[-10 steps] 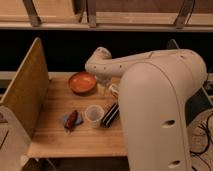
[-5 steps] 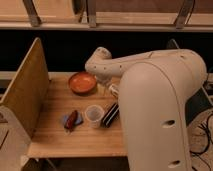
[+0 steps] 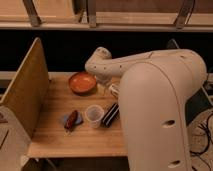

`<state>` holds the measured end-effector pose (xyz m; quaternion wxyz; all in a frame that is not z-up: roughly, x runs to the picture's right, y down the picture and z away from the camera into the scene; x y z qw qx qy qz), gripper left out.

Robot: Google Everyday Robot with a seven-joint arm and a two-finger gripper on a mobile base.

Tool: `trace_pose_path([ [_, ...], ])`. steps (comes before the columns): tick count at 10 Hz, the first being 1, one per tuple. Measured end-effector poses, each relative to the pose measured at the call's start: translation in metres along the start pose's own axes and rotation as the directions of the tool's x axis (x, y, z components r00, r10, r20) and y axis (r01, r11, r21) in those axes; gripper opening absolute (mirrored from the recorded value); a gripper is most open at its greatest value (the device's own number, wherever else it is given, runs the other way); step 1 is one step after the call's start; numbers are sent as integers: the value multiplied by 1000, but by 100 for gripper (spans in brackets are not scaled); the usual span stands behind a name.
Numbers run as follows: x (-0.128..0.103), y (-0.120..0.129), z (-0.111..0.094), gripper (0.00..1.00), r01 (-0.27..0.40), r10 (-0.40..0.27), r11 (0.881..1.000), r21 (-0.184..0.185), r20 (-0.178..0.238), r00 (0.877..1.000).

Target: Place the eraser in the ceramic cup

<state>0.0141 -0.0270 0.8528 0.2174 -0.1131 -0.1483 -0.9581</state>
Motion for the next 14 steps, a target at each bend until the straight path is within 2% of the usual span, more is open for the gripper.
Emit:
trace_pose_path([
  [6,0,1,-1,80,1,-1,1000,-4,-3,1000],
  [8,2,6,-2,80,-47,46,999,-16,-21,999],
  [9,2,12,-3,80,-120,119,993,-21,-45,992],
  [10,0,15,-3,80,-204,203,979,-15,-69,977],
  [11,-4,16,-3,80,-304,303,953,1,-93,949],
  [12,-9,17,-3,80,-393,392,919,16,-110,913],
  [14,-22,9,1,80,-548,550,835,56,-121,826],
])
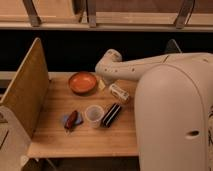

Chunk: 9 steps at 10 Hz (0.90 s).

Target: Place the eraser in the ceramic cup

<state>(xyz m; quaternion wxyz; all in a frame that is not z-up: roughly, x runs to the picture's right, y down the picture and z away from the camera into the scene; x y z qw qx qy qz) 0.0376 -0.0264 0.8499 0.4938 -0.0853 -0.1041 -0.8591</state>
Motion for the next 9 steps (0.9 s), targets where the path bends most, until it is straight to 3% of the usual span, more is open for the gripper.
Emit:
trace_pose_path([
  [2,-21,-9,8,80,-117,116,993,26,12,993],
  [4,-39,-20,13,80,-162,162,987,10,35,986],
  [7,-55,-4,1,80,-264,265,959,-100,0,964],
  [9,-58,1,-4,80,-296,295,946,-136,-25,955],
])
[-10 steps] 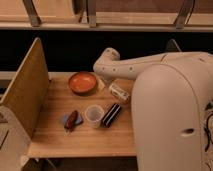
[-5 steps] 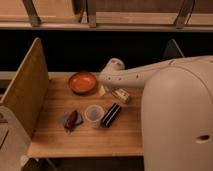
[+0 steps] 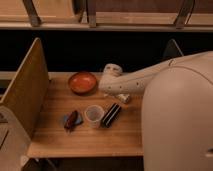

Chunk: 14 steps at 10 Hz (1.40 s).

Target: Place the eraser in the ceramic cup

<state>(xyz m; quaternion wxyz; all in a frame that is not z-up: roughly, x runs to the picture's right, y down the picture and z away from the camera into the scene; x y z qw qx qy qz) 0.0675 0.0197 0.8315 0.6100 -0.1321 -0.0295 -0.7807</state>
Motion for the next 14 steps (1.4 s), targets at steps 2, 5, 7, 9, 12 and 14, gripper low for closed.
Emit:
trace_pose_path([
  [2,-1,2,-1,80,-13,13,1000,-7,-2,1000],
  [5,-10,10,13,80,-197,195,979,52,40,980],
  [7,-28,22,36,80,-406,397,909,89,107,912],
  [9,-46,27,60,80,-544,523,833,100,179,833],
  [12,-54,-2,82,80,-563,518,810,161,253,817],
  [14,-44,-38,73,80,-434,378,869,239,246,893],
])
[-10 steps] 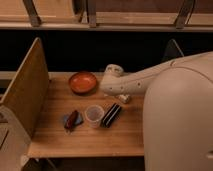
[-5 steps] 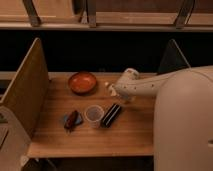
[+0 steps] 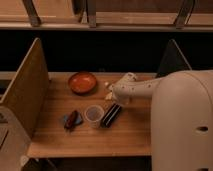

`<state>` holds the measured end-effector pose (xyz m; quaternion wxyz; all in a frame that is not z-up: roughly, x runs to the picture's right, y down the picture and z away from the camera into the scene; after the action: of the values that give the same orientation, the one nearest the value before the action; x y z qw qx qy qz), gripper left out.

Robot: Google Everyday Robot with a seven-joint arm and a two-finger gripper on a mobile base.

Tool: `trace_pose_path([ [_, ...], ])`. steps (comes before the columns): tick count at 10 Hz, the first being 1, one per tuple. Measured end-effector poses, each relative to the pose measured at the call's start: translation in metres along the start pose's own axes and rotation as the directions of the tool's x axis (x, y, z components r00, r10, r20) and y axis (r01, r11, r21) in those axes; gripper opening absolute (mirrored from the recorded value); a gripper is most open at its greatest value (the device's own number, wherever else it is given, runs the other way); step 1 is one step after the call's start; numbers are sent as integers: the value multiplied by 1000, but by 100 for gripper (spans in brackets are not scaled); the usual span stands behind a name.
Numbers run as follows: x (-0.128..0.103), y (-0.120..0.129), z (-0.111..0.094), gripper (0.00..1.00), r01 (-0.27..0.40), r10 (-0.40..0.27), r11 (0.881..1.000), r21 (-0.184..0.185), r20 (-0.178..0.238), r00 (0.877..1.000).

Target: Place the eraser in the ceramic cup

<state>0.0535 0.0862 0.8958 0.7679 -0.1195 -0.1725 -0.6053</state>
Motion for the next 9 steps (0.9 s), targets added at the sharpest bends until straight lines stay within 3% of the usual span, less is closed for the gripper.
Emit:
trace_pose_path([
  [2,-4,-8,4,80,79,-79,997,3,31,996],
  [4,-11,-2,13,80,101,-100,995,-14,82,992],
  [7,-10,20,20,80,79,-69,994,-70,134,988],
  [9,-18,20,31,80,76,-58,993,-91,185,981],
])
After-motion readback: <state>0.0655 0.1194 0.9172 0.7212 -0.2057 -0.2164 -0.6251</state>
